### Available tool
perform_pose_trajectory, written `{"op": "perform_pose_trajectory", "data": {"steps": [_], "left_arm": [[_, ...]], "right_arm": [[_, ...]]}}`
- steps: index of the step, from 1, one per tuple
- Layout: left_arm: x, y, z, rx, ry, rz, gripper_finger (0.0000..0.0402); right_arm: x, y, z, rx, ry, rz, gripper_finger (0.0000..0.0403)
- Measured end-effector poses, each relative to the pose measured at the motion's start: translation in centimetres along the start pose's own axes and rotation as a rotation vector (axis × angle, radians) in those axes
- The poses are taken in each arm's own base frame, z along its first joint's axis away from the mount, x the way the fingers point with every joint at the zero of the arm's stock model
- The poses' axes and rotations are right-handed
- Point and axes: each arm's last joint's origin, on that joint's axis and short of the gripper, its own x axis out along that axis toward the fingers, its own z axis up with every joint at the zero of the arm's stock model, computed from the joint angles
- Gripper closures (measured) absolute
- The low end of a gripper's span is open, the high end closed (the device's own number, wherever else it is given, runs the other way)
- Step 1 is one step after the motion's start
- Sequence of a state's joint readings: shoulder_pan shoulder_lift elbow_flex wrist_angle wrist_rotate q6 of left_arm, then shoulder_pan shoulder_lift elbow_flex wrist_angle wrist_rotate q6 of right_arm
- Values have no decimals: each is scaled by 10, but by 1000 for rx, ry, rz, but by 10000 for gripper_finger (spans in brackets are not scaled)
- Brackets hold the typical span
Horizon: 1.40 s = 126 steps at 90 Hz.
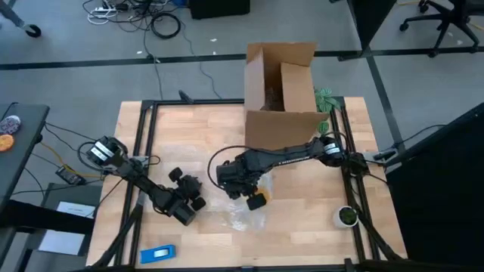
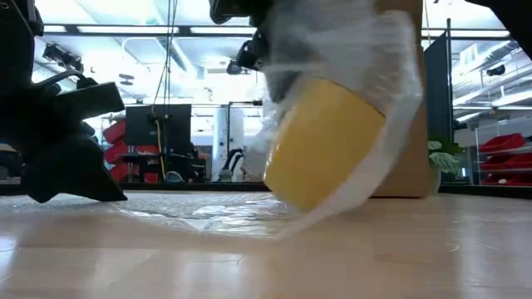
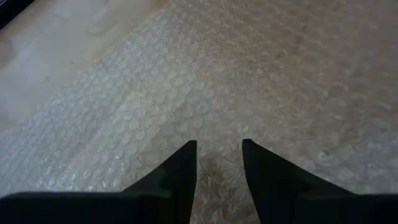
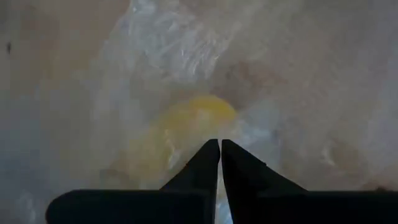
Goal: Wrap mug
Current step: Wrap the yellow mug with transparent bubble wrap
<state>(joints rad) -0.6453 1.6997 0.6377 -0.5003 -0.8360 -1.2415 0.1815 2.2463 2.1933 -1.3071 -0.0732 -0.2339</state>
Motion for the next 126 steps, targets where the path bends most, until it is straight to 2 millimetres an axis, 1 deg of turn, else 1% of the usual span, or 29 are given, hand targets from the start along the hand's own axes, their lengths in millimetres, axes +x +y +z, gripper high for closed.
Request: {"op": "perform_pose_trajectory", "data": {"steps": [24, 33, 40, 49, 58, 65, 75, 81, 91, 95, 101, 109, 117, 126], "left_arm": [[0, -3, 1, -26, -11, -20, 286], [0, -3, 1, -28, -11, -22, 286], [0, -3, 1, -27, -11, -21, 286], [0, -3, 1, -22, -11, -19, 286], [-1, -3, 2, -13, -9, -13, 286], [-3, -3, 5, 8, 7, 3, 286], [-10, -5, 12, 71, 62, 42, 286], [-17, -7, 20, 103, 88, 61, 286], [-28, -13, 36, 162, 77, 80, 286], [-32, -16, 42, 181, 71, 79, 286], [-38, -21, 52, 212, 50, 71, 286], [-44, -27, 66, 249, 5, 64, 286], [-51, -34, 85, 275, -76, 65, 286], [-48, -42, 110, 295, -151, 52, 286]], "right_arm": [[0, -7, 1, 9, -28, -13, 403], [-1, -7, -2, 35, 5, -10, 403], [-4, -3, -8, 80, 59, 3, 403], [-20, 9, -18, 156, 131, -8, 403], [-38, 29, -28, 222, 193, -75, 403], [-50, 46, -32, 246, 165, -130, 403], [-70, 69, -47, 306, 140, -202, 403], [-74, 80, -61, 364, 143, -251, 403], [-76, 94, -87, 461, 128, -295, 403], [-75, 98, -98, 492, 111, -300, 403], [-65, 103, -110, 524, 53, -283, 403], [-45, 108, -124, 552, -29, -246, 403], [-24, 112, -135, 571, -104, -203, 403], [0, 115, -146, 581, -135, -194, 403]]}}
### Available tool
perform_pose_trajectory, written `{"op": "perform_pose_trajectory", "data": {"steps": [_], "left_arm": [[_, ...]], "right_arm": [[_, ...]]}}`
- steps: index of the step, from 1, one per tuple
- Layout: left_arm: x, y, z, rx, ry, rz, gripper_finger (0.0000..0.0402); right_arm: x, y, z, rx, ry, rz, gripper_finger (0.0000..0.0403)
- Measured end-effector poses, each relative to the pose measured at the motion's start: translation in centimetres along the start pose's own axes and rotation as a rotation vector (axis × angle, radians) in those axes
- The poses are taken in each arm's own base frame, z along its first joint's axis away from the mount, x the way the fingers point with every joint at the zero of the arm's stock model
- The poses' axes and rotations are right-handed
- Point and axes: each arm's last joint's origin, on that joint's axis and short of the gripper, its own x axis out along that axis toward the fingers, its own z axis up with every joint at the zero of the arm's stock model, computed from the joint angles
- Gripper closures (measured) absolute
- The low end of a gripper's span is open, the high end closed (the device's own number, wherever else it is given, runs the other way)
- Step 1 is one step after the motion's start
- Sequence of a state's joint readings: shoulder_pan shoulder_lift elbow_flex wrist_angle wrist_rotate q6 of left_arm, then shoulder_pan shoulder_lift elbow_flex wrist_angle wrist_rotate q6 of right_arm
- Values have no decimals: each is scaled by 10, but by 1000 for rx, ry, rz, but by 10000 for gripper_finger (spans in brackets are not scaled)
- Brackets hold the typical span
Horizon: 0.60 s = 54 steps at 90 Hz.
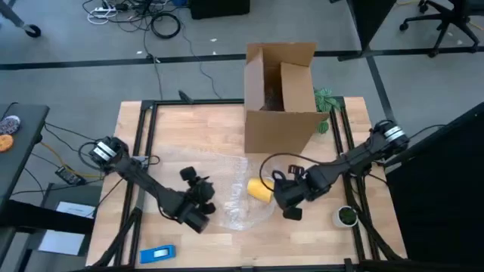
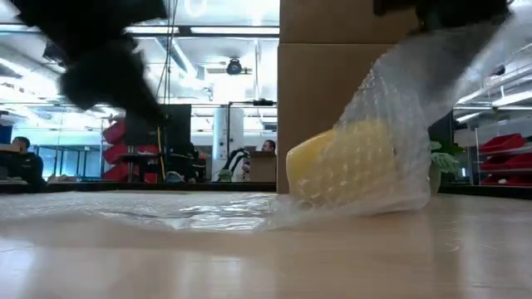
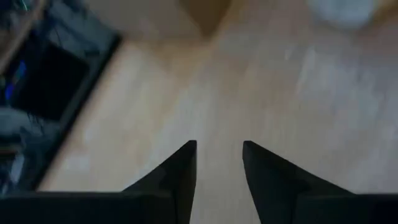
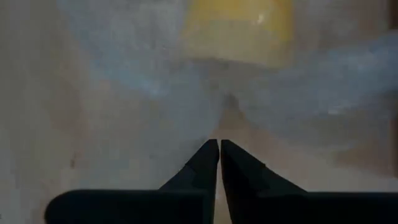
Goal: Wrap mug
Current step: Wrap the yellow mug with transparent bubble wrap
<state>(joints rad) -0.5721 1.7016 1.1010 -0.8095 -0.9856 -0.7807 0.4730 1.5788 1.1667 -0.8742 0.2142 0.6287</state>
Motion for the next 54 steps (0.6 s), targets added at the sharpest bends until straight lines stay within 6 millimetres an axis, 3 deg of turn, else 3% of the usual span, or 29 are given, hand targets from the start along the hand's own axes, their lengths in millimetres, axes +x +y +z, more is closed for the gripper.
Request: {"op": "perform_pose_trajectory", "data": {"steps": [15, 27, 43, 54], "left_arm": [[37, -3, 42, 22, -100, -97, 286], [72, 3, 61, 19, -148, -119, 286], [114, 1, 62, -36, -125, -216, 286], [128, -12, 54, -27, -96, -291, 286]], "right_arm": [[28, 0, -9, -19, -106, 6, 403], [40, -5, -10, -51, -183, -31, 403], [46, -13, -6, -94, -214, -58, 403], [43, -16, 6, -140, -262, -45, 403]]}}
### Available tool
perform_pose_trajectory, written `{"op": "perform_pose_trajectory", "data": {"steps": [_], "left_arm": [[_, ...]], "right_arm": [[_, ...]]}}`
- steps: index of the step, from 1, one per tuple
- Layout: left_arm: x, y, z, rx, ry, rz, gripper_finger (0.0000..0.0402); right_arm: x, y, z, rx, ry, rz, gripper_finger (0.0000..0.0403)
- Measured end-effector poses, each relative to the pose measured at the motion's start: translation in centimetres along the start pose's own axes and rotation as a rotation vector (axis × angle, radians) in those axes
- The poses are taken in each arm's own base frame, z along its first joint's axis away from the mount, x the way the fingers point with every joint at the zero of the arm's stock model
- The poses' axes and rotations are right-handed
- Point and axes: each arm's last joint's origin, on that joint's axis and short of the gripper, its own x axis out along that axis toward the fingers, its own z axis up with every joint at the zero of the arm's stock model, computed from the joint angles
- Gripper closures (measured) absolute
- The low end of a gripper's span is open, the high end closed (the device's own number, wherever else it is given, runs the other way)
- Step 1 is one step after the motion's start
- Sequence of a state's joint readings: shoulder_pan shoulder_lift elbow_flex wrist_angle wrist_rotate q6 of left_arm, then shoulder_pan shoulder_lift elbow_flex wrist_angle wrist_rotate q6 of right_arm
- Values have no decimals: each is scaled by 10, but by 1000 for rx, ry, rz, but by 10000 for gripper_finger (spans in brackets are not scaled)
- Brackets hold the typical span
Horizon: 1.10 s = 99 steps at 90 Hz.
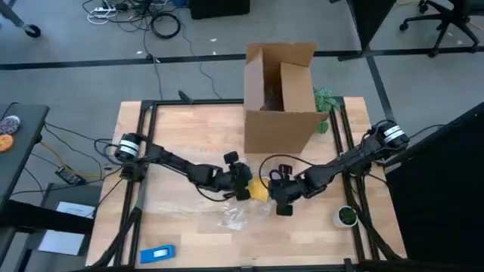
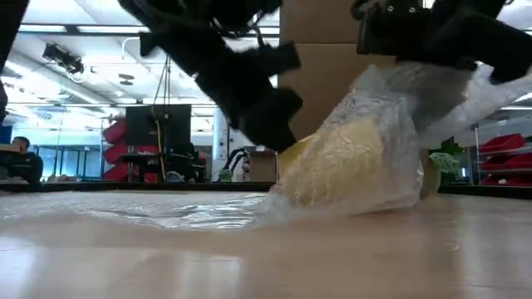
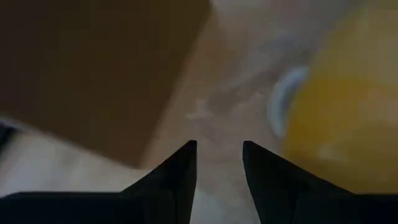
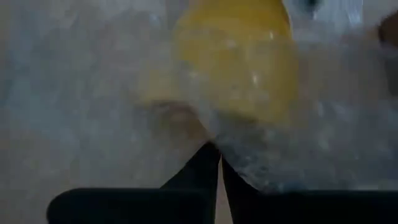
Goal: Wrap mug
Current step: Wrap the yellow mug with transparent bubble wrap
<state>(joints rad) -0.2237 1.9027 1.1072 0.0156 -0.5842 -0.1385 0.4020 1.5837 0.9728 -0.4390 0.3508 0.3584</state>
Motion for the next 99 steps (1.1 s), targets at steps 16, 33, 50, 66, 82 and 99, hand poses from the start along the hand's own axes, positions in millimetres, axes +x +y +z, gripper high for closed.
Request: {"op": "perform_pose_trajectory", "data": {"steps": [16, 33, 50, 66, 82, 99], "left_arm": [[2, -7, -6, 1, 23, -15, 286], [2, -8, -3, -15, -8, -22, 286], [0, -9, -5, 28, 10, -22, 286], [-6, -6, -12, 98, 99, 26, 286], [-25, 3, -17, 138, 218, 56, 286], [-53, 4, -9, 124, 200, 43, 286]], "right_arm": [[-12, -5, 33, -78, -102, 43, 403], [-19, -22, 62, -132, -185, 46, 403], [-4, -35, 67, -95, -167, 105, 403], [28, -24, 66, -102, -141, 161, 403], [37, -20, 66, -101, -161, 191, 403], [20, -20, 70, -104, -150, 194, 403]]}}
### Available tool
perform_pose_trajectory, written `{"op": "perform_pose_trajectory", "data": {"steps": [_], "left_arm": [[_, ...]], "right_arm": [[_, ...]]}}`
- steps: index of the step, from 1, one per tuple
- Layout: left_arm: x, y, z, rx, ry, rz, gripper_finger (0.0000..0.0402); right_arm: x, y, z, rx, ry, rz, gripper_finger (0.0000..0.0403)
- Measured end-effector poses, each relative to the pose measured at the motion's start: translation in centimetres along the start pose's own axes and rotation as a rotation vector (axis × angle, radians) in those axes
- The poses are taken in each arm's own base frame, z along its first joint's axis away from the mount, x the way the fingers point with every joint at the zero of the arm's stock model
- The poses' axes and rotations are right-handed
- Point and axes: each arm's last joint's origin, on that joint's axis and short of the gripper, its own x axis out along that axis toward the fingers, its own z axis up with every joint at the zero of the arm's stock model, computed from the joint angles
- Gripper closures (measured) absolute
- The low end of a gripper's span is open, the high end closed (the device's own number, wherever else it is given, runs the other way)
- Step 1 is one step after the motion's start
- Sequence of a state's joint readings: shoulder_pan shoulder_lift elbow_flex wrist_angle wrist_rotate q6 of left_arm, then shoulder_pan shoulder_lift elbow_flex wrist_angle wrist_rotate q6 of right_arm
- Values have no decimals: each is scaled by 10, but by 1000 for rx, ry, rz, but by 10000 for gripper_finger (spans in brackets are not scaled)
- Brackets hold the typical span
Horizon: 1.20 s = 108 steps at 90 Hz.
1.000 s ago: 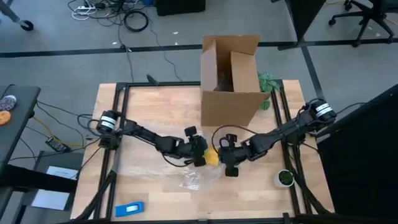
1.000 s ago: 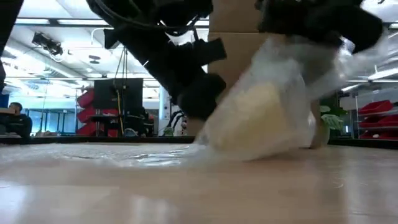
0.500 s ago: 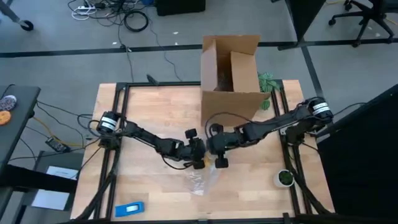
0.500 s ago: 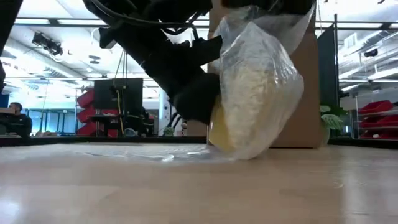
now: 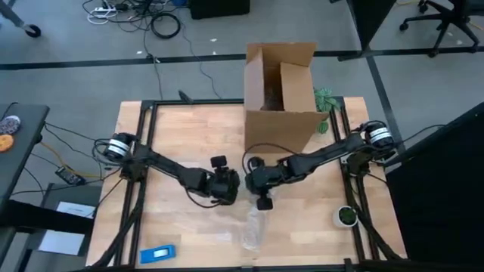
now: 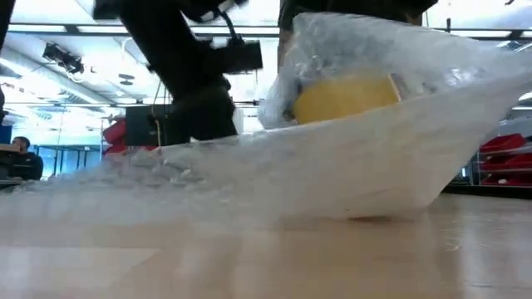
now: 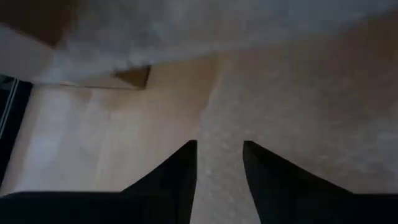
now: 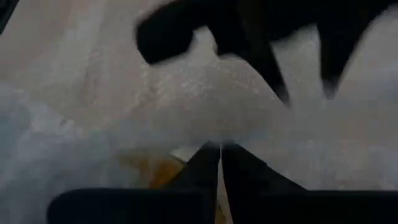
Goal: Wrap mug
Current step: Wrap the yellow mug with transparent bubble wrap
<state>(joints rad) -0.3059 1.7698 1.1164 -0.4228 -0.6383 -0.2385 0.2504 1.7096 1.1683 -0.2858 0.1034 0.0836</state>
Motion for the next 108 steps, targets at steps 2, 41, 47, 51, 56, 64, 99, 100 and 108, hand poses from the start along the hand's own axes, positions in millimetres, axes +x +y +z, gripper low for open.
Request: {"op": "perform_pose_trajectory", "data": {"steps": [2, 41, 47, 51, 56, 64, 99, 100, 108], "left_arm": [[-2, 0, 1, -4, -10, 1, 286], [-19, -6, 34, -107, -315, -84, 286], [-24, -4, 39, -112, -359, -99, 286], [-25, -3, 42, -116, -378, -102, 286], [-28, -2, 44, -119, -397, -113, 286], [-34, -3, 48, -130, -440, -178, 286], [-51, -17, 58, -74, -601, -383, 286], [-51, -17, 59, -73, -605, -387, 286], [-50, -19, 60, -59, -632, -413, 286]], "right_arm": [[-2, 2, 2, -2, 6, 3, 403], [-31, 40, 13, 22, 124, 48, 403], [-35, 44, 14, 25, 134, 40, 403], [-38, 47, 15, 22, 140, 14, 403], [-44, 52, 19, 7, 132, -14, 403], [-51, 58, 20, 3, 147, -43, 403], [-74, 87, 20, 44, 141, -159, 403], [-75, 87, 21, 41, 134, -168, 403], [-84, 90, 30, 16, 79, -226, 403]]}}
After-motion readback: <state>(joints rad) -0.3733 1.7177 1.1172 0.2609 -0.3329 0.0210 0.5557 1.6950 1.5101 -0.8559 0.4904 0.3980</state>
